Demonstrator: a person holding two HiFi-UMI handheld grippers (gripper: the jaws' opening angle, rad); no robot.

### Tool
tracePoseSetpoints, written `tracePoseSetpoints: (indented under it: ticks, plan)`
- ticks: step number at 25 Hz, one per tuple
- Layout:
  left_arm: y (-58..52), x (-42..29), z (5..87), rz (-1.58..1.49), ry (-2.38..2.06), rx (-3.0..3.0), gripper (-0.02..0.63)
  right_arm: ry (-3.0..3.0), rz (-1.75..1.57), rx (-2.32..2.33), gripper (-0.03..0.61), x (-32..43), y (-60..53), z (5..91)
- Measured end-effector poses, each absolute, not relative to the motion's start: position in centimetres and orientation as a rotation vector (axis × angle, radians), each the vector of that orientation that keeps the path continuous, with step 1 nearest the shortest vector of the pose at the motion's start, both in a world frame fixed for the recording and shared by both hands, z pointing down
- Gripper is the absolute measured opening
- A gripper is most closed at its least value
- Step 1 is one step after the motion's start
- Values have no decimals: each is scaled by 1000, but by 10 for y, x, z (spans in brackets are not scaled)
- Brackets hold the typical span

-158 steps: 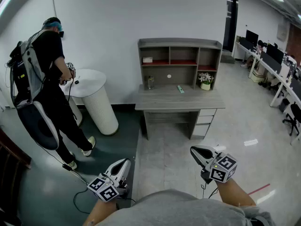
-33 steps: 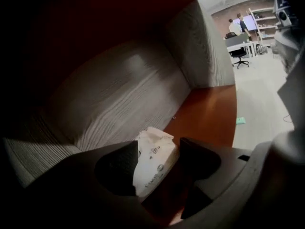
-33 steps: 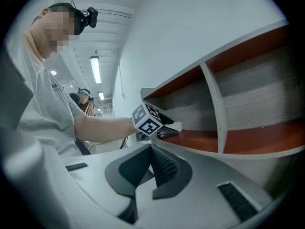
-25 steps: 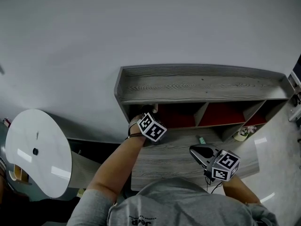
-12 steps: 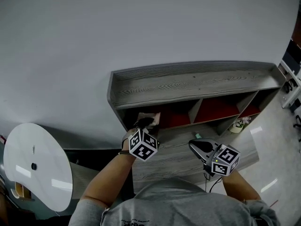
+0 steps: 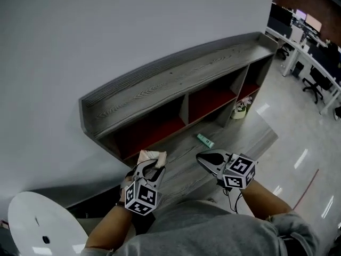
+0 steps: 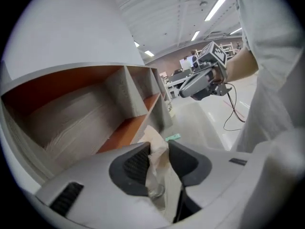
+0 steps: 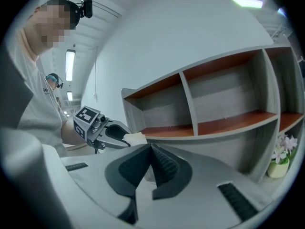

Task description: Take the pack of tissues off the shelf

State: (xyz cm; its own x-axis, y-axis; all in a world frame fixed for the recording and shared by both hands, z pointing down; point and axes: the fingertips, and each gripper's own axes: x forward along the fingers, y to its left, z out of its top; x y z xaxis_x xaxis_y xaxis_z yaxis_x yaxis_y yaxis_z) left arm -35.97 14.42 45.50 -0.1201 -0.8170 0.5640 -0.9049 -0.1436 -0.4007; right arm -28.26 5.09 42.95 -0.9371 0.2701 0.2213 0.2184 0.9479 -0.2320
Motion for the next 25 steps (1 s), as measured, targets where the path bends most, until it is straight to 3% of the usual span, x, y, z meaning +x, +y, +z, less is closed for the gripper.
tracePoseSetpoints:
  ticks: [14,25]
  plan:
    - [110,-255,527,1064,-1516,2393,137,-2809,491,102,12,-183,26,503]
    - [-44,-161,570,1082,-1371,2529,138,-2822,604,332,12,-107,-128,561]
